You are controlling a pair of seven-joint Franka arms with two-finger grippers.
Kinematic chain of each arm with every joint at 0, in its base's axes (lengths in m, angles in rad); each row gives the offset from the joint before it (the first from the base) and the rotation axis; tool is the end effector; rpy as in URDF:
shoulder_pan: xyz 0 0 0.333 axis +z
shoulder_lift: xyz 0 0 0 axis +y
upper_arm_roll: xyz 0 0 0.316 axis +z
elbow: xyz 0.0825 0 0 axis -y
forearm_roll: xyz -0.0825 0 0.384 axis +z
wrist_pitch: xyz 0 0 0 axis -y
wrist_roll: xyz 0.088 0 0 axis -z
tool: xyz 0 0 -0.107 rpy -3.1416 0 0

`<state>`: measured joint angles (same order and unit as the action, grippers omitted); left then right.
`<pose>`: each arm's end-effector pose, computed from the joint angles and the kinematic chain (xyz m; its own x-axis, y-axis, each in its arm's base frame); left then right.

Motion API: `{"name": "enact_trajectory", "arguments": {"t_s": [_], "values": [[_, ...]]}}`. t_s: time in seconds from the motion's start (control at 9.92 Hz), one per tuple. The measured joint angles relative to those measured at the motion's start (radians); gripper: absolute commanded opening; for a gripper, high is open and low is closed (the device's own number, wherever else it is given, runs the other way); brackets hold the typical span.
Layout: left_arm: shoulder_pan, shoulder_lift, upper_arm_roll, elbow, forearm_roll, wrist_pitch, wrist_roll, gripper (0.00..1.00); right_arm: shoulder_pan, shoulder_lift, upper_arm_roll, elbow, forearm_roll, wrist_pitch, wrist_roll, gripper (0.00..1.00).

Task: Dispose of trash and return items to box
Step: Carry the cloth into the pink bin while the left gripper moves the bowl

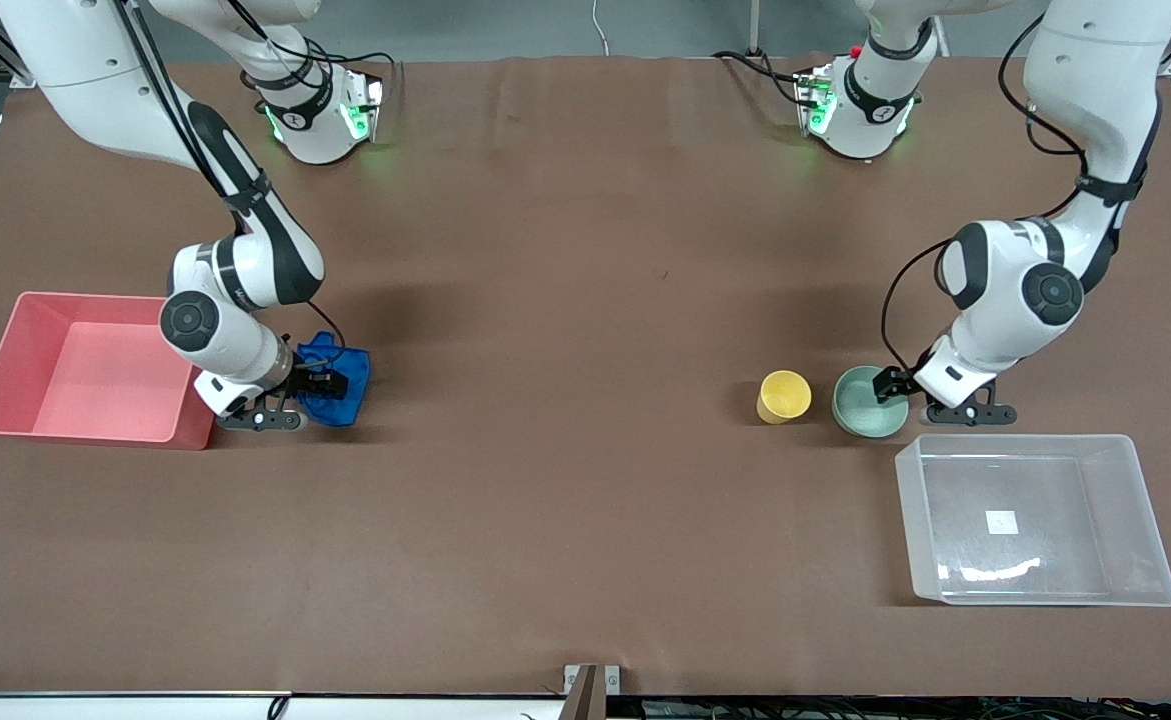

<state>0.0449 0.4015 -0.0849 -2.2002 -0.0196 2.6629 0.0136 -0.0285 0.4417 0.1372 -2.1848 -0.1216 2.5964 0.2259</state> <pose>0.5617 -0.0224 0.2040 0.9977 -0.0273 0.0623 -0.0300 -0.9987 0.0424 0.5522 0.0643 0.1826 0.9994 -0.0248 -0.0224 -0.0246 -0.9997 0.0072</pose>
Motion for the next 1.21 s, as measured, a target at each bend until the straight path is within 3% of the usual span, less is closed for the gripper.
{"name": "enact_trajectory", "arguments": {"t_s": [0.1,0.61,0.81,1.01,1.21], "values": [[-0.001,0.016,-0.001,0.011,0.000,0.009,0.000,0.03,0.000,0.002,0.000,-0.008,0.000,0.017,0.000,0.03],[-0.003,0.003,-0.015,0.027,0.000,-0.003,0.004,0.00,-0.003,-0.005,0.001,0.014,0.000,-0.015,0.047,0.01],[-0.003,-0.056,-0.018,0.032,0.000,-0.085,0.012,0.00,-0.003,-0.030,0.008,0.120,0.000,-0.246,0.058,0.01],[0.010,-0.137,-0.017,0.073,0.000,-0.197,0.070,0.00,-0.005,-0.094,0.009,0.296,0.000,-0.545,0.051,0.01],[0.043,-0.170,-0.013,0.208,0.000,-0.349,0.136,0.00,-0.026,-0.180,-0.015,0.402,-0.007,-0.718,-0.063,0.01]]}}
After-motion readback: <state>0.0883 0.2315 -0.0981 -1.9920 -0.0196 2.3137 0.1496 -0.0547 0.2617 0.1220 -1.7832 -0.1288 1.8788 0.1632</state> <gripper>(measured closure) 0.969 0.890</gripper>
